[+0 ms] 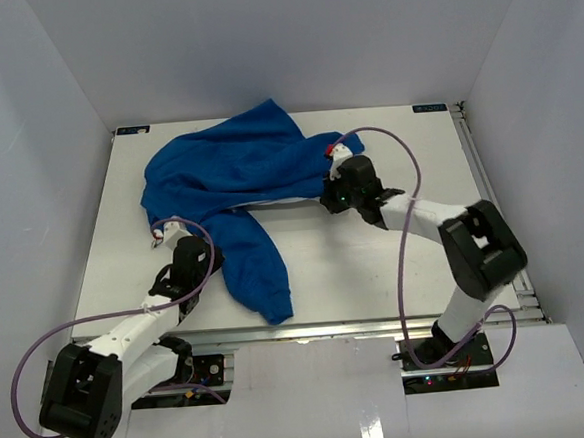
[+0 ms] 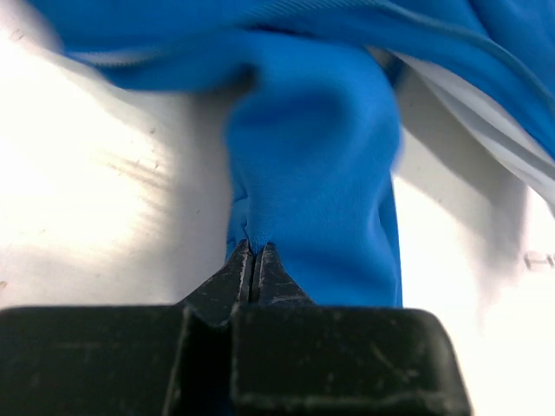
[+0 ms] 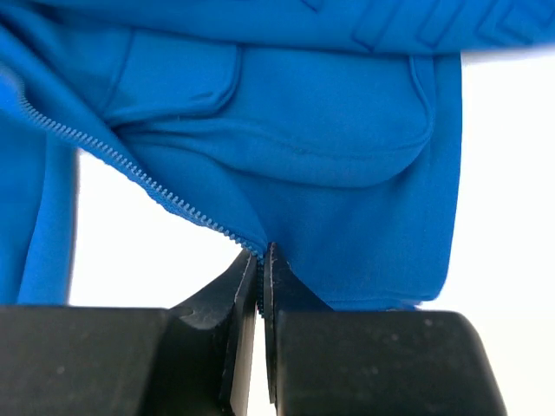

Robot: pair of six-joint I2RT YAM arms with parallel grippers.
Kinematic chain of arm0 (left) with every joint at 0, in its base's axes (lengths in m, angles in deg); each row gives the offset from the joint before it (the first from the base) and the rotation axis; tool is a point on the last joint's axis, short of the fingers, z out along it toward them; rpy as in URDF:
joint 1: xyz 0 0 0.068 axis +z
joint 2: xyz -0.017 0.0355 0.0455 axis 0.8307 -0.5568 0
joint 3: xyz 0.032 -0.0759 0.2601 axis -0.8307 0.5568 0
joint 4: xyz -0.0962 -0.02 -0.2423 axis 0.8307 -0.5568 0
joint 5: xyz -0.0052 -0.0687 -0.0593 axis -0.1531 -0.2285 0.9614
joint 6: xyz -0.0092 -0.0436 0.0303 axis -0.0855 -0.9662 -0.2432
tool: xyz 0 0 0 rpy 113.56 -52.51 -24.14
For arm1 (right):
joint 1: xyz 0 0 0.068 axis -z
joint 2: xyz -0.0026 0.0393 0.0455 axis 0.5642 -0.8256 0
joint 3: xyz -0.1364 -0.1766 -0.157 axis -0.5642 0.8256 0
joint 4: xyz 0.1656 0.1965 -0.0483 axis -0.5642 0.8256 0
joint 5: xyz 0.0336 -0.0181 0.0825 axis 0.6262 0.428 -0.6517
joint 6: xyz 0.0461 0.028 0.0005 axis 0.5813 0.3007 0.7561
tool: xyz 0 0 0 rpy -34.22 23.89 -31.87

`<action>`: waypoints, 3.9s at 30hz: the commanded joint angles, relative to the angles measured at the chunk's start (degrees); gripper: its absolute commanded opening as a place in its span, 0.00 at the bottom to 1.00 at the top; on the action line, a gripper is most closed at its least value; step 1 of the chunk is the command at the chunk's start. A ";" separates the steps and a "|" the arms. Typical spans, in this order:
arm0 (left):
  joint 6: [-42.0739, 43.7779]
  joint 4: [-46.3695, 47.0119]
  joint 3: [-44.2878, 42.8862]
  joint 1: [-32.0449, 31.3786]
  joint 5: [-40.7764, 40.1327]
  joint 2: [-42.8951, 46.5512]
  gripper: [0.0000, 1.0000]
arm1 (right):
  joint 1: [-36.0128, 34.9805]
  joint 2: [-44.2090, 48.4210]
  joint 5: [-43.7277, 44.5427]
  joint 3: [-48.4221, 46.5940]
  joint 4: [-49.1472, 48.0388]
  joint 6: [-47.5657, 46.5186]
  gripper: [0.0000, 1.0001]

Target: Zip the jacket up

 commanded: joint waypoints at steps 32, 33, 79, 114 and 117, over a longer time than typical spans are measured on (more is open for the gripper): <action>11.89 -30.46 -39.45 0.69 -12.54 12.17 0.00 | -1.58 37.72 15.64 -10.92 21.35 -0.22 0.08; 12.53 -30.56 -40.30 0.69 -12.93 11.79 0.00 | -1.56 38.01 15.67 -10.63 21.27 -0.28 0.08; 6.36 -21.00 -25.04 3.86 -0.12 -11.15 0.75 | 18.60 31.89 8.49 7.19 21.36 6.42 0.76; 8.55 -24.44 -46.87 23.52 8.72 -20.81 0.68 | -27.61 -2.93 21.24 -9.83 -9.56 -6.76 0.62; 8.00 -23.49 -44.69 29.04 14.70 -20.43 0.67 | -30.15 -9.92 25.68 -16.74 -7.98 -8.02 0.58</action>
